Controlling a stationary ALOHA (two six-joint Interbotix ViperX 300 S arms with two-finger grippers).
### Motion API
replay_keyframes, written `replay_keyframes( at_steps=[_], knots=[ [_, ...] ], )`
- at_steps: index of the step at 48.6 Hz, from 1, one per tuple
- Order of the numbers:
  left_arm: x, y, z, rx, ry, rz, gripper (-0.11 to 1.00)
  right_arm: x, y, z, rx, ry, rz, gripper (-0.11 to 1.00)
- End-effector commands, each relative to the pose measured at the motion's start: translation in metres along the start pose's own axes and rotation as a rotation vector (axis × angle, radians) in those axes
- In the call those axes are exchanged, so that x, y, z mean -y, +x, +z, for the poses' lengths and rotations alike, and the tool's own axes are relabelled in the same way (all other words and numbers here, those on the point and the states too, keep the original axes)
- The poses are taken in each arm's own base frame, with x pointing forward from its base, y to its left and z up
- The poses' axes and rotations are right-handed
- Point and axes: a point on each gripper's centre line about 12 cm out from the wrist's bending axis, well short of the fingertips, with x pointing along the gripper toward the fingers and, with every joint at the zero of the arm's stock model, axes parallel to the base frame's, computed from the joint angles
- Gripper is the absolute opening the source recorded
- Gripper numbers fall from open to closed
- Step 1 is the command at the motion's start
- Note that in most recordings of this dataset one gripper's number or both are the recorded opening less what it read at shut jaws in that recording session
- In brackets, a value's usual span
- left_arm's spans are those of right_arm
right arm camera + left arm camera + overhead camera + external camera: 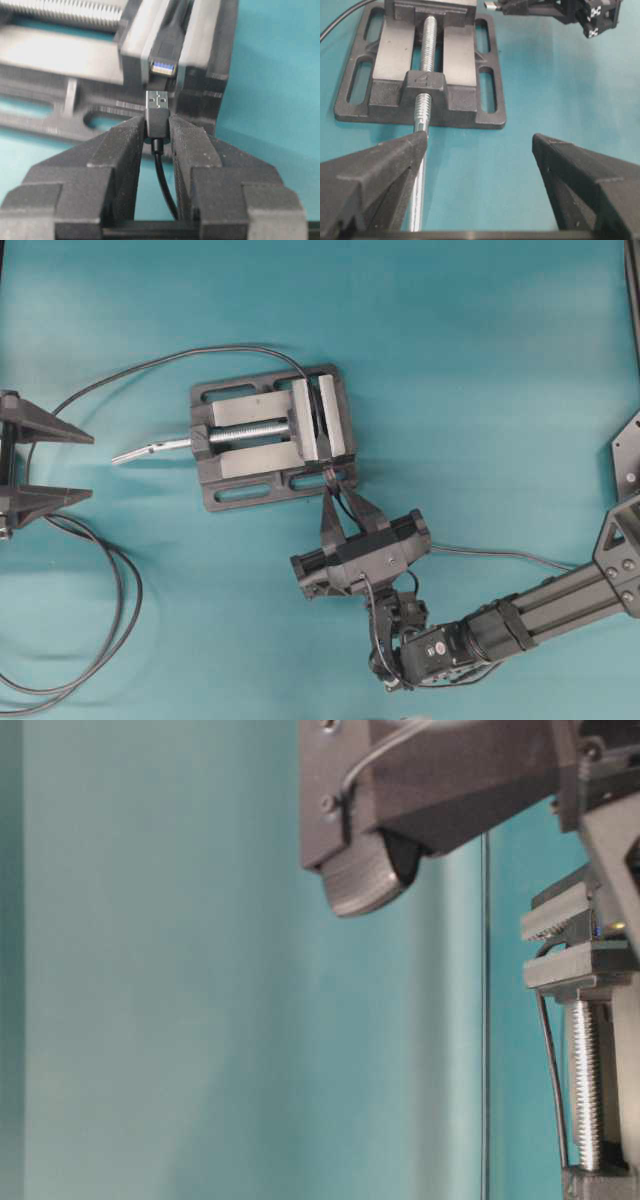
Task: Insert the USB cable into the fixed female connector.
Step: 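Align the USB plug tip with the female port using the right gripper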
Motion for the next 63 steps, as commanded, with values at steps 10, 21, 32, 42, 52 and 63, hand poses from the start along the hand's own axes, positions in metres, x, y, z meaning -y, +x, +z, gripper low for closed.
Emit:
replay_keyframes(
  at_steps=[10,21,32,42,52,63],
  knots=[
    [0.001,0.001,0.006,0.015,-0.008,-0.001,0.99,-0.006,0.004,0.017,0.001,0.054,-0.022,0.21],
    [0.001,0.001,0.006,0.014,-0.008,-0.001,0.99,-0.008,0.004,0.019,0.000,0.062,-0.023,0.21],
    [0.001,0.001,0.006,0.014,-0.008,-0.001,0.99,-0.009,0.009,0.019,-0.001,0.066,-0.033,0.21],
    [0.001,0.001,0.006,0.015,-0.008,-0.001,0.99,-0.008,0.009,0.018,-0.005,0.065,-0.042,0.21],
    [0.001,0.001,0.006,0.014,-0.008,-0.001,0.99,-0.005,0.009,0.017,-0.005,0.063,-0.063,0.21],
    [0.001,0.001,0.006,0.014,-0.008,-0.001,0.99,-0.005,0.012,0.018,-0.008,0.066,-0.070,0.21]
  ],
)
